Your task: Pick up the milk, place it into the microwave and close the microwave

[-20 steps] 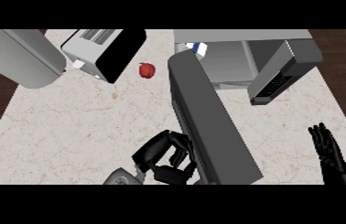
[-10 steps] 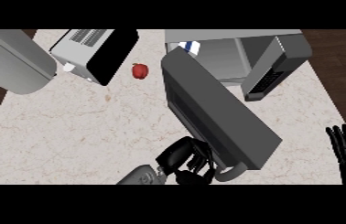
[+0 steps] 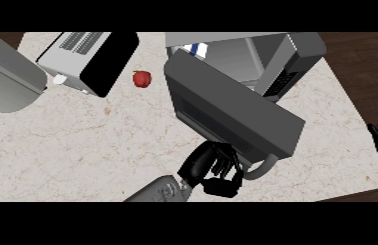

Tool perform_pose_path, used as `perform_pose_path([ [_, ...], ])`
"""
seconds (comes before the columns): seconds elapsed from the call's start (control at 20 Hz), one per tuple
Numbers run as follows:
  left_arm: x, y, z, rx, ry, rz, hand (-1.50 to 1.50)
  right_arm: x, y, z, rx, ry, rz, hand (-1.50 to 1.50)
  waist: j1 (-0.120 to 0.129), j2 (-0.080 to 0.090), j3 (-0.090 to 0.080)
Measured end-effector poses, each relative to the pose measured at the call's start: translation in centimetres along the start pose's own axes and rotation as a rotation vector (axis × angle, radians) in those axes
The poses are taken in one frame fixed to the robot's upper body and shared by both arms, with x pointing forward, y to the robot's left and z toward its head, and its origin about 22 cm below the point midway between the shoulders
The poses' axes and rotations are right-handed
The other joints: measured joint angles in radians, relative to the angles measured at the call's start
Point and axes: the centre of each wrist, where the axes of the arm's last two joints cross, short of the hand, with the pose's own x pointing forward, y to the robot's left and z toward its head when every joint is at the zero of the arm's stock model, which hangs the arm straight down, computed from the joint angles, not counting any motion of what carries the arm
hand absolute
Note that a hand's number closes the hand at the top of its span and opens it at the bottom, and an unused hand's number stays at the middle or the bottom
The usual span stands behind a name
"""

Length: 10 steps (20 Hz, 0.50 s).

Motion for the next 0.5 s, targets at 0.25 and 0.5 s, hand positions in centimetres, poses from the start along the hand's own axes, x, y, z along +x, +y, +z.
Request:
perform_pose_path([
  [0.25, 1.4, 0.7, -1.1, 0.122, -0.072, 0.054, 1.5, 1.1, -0.4, -1.4, 0.05, -0.021, -0.02, -1.5, -0.038, 0.008, -0.004],
  [0.5, 2.7, 1.8, -2.4, 0.224, -0.128, 0.123, 1.5, 2.0, -0.5, -2.3, 0.09, -0.037, -0.049, -1.5, -0.072, 0.019, -0.005],
])
